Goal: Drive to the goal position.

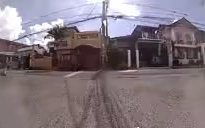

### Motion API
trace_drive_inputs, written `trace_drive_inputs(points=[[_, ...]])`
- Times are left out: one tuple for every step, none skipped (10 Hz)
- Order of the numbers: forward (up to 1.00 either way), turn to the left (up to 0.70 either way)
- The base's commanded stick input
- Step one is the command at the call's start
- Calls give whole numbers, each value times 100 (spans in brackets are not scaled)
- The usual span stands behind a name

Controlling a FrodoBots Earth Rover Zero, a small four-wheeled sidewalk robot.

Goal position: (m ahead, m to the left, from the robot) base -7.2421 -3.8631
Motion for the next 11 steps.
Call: trace_drive_inputs(points=[[70, 0], [70, 0], [70, 0], [70, 0], [70, 0], [70, 0], [70, 0], [70, 0], [70, 0], [70, 0], [70, 0]])
